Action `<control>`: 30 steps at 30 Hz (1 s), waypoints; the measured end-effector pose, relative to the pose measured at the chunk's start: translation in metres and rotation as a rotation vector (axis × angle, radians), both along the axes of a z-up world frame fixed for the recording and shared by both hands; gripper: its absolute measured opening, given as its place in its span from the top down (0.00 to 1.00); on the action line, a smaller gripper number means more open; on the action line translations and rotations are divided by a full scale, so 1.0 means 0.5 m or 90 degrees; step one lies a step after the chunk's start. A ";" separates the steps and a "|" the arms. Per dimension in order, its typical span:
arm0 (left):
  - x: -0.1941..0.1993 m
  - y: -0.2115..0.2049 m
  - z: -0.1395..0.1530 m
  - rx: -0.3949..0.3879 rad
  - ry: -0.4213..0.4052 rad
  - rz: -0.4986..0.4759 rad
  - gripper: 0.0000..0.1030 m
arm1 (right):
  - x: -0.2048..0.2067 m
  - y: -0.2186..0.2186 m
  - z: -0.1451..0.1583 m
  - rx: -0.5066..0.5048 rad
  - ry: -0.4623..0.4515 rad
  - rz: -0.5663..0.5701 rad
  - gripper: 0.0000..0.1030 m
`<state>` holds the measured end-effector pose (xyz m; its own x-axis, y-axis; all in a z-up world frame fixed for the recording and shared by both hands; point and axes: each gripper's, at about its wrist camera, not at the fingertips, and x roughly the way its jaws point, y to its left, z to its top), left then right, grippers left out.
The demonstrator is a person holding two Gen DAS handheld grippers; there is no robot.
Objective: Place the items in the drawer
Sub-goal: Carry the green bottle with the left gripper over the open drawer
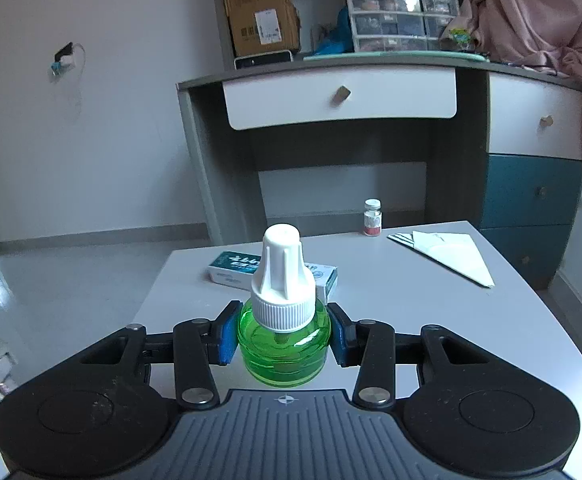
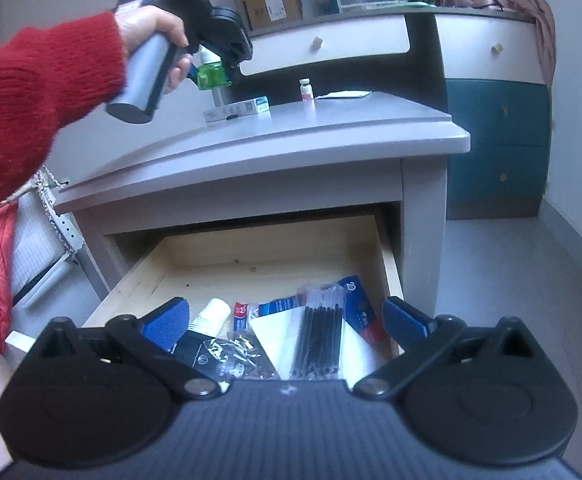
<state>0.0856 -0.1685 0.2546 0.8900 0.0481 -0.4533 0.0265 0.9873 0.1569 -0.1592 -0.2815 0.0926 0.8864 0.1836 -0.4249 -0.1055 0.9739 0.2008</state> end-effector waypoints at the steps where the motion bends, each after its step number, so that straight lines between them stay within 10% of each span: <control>1: -0.015 0.005 0.005 0.001 -0.003 -0.002 0.57 | -0.002 0.001 0.001 -0.002 -0.003 0.001 0.00; 30: -0.392 0.132 -0.074 -0.032 0.048 -0.057 0.57 | -0.023 0.010 0.000 -0.014 -0.008 0.011 0.00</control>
